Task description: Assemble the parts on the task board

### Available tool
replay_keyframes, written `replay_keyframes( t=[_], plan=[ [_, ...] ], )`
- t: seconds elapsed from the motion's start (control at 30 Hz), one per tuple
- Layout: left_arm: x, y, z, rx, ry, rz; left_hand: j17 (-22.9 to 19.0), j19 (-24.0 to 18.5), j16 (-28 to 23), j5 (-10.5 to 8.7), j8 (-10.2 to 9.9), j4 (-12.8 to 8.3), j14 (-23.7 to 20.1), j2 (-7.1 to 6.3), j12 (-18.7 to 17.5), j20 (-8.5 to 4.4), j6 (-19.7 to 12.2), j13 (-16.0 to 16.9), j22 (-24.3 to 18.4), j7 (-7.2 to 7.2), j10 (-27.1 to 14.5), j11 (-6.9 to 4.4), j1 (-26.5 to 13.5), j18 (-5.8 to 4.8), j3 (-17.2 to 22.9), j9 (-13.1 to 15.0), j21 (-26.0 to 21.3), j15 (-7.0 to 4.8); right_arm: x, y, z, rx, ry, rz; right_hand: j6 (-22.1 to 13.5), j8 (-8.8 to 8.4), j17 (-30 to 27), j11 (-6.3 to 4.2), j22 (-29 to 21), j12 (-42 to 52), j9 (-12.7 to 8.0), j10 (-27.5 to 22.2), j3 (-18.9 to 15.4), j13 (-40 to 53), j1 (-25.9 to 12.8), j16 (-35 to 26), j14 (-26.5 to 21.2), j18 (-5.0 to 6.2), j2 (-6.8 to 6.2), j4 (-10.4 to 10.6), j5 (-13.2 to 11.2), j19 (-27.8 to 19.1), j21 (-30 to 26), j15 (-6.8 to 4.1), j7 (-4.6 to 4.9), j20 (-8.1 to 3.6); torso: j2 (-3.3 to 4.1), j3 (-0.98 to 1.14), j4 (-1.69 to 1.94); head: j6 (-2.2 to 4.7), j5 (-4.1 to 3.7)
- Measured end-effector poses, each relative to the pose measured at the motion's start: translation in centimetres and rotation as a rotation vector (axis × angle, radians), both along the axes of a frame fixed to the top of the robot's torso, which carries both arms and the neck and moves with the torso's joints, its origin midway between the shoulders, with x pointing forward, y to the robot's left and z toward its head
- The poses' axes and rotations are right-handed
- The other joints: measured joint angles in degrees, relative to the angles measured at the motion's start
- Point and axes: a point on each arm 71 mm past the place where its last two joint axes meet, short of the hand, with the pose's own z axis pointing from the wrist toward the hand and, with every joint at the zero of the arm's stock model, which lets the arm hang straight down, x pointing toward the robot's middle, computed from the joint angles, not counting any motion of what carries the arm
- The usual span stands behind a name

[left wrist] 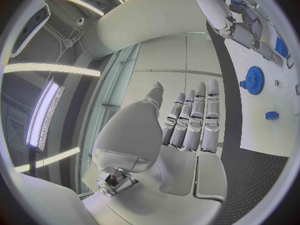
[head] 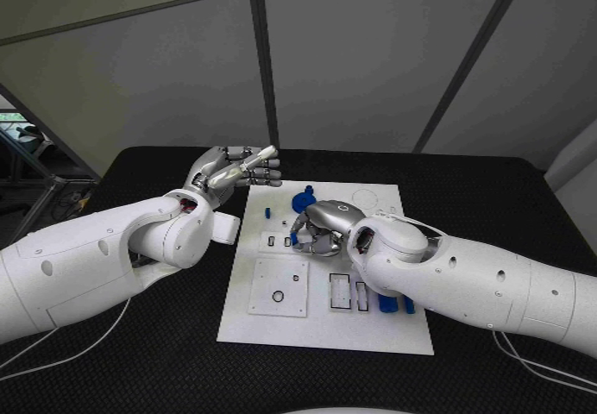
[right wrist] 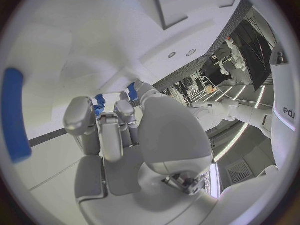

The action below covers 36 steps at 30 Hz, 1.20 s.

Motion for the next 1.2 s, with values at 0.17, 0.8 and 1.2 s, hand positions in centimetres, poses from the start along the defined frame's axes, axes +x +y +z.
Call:
replay_keyframes(
  t=[0.17,0.8,1.2],
  plan=[
    [0.0,0.0,0.0,0.0,0.001,0.0,0.0,0.0,0.0,0.0,0.0,0.0,0.0,0.0,0.0,0.0,0.0,0.0,0.0,0.0,0.0,0.0,0.0,0.0,0.0,0.0,0.0,0.0,0.0,0.0,0.0,0.0,0.0,0.0,-1.3,-0.59,0.0,0.4,-0.1,-0.8,0.0,-1.0,-0.4,-1.5,-0.4,0.0,0.1,0.0,-0.44,0.4,-0.2,-0.2,0.0,0.09,0.36,0.2,0.0,0.0,0.0,0.0,-0.03],
    [0.1,0.1,-0.1,0.002,0.003,0.002,0.0,0.0,0.0,0.0,0.0,0.0,0.0,0.0,0.0,0.0,0.0,0.0,0.0,0.0,0.0,0.0,0.0,0.0,0.0,0.0,0.0,0.0,-0.8,-0.8,0.1,0.032,-0.02,-0.011,-5.5,-0.86,0.0,1.23,-1.5,-1.0,0.0,-2.2,-2.6,-2.8,0.0,0.0,0.1,0.0,-3.99,5.3,-0.2,-1.1,-0.9,0.9,1.28,1.12,-0.04,0.04,0.0,0.17,0.1],
    [0.2,0.4,-0.1,0.005,0.006,0.007,0.0,0.0,-0.2,0.0,0.0,0.0,0.0,0.0,0.0,0.0,0.0,0.0,0.0,-0.01,-0.2,0.2,0.0,0.0,0.0,0.0,0.0,0.0,-1.9,-1.8,1.5,0.092,-0.065,-0.016,-5.9,-0.24,0.0,1.22,-1.5,-1.0,0.0,-2.6,-3.2,-2.9,1.0,0.0,0.1,0.0,-4.99,7.2,0.0,-1.1,-0.9,0.89,1.26,1.12,-0.09,0.03,-0.05,0.88,-0.19]
  ],
)
